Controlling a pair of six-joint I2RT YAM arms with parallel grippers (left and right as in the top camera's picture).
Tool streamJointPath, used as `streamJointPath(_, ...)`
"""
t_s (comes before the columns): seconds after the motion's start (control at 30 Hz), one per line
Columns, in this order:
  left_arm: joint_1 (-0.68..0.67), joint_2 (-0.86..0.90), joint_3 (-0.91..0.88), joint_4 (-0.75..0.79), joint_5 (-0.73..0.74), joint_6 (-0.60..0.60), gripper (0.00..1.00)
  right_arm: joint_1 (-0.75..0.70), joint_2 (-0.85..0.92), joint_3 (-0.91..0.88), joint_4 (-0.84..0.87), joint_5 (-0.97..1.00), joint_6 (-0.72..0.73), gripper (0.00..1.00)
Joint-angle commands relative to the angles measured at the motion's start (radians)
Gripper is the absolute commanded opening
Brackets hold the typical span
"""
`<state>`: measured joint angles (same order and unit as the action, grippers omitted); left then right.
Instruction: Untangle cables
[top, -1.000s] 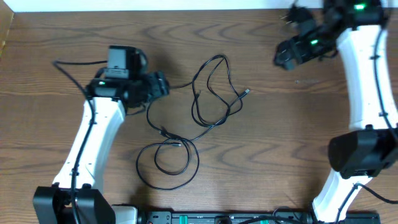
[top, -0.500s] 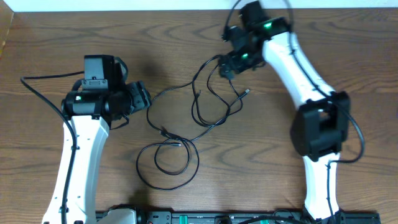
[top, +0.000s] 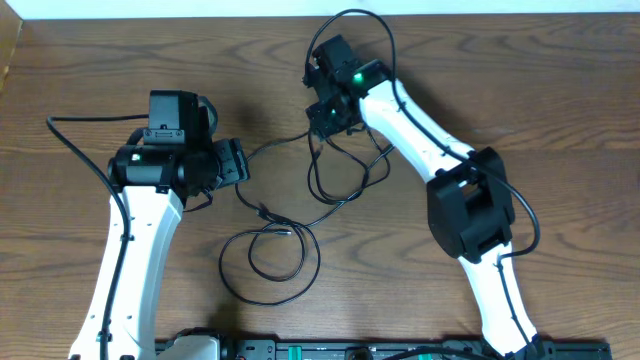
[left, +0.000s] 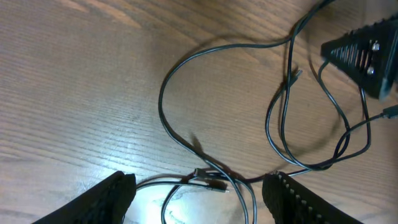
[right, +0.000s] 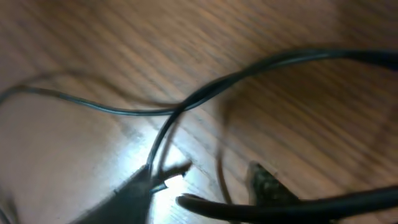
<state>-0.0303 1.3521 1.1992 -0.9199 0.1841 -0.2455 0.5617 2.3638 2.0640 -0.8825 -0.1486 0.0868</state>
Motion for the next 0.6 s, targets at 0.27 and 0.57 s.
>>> streamJointPath(0.27,-0.002,0.000,0.000,-0.018,-0.013,0.017,0.71,-0.033,-0.064,0.045,-0.056,0.095,0.045,0.01)
streamJointPath(0.57,-0.002,0.000,0.000,-0.017,-0.013,0.017,0.71,-0.064,-0.389,0.082,-0.054,0.200,-0.043,0.01)
